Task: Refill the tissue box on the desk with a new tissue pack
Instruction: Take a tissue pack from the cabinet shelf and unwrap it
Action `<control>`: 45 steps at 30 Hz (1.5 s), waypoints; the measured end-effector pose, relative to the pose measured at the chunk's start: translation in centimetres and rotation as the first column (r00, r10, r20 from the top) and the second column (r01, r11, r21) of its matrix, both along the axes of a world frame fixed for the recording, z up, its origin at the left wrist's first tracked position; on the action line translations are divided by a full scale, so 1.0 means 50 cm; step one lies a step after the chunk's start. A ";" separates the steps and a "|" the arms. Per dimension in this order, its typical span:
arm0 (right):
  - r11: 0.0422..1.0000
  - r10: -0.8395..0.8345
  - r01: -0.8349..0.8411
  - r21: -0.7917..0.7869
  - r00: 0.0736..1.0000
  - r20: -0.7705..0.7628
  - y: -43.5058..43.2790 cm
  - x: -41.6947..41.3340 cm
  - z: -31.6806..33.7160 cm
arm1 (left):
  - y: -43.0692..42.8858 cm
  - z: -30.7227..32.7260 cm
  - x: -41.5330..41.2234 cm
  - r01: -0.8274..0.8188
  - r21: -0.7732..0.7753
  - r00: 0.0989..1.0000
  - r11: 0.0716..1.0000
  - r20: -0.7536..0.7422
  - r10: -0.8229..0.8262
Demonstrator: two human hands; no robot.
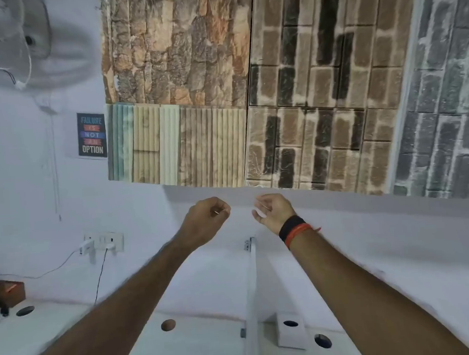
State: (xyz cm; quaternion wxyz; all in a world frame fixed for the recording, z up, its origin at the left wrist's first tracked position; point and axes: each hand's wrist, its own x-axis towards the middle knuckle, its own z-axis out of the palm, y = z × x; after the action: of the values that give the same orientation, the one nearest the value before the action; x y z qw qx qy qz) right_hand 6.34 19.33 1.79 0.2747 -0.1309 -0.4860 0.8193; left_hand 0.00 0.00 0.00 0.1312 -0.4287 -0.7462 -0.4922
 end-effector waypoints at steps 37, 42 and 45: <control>0.971 0.052 0.002 0.241 0.975 -0.216 -0.016 0.479 -0.040 | 0.111 -0.052 0.316 0.208 0.056 0.978 0.977 -0.013 -0.207; 0.794 -0.138 0.131 0.594 0.990 -0.034 0.023 0.378 0.010 | 0.136 -0.047 0.226 0.171 0.059 0.985 0.984 -0.001 -0.171; 0.682 -0.263 0.208 0.701 0.964 -0.030 0.043 0.293 0.041 | 0.160 -0.040 0.151 0.155 0.053 0.988 0.987 -0.007 -0.155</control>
State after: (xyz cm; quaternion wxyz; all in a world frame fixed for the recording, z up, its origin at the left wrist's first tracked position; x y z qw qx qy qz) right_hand 21.00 21.48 3.84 0.3888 -0.1086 -0.7476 0.5274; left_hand 7.56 8.01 -2.00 0.1051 -0.4822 -0.6970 -0.5203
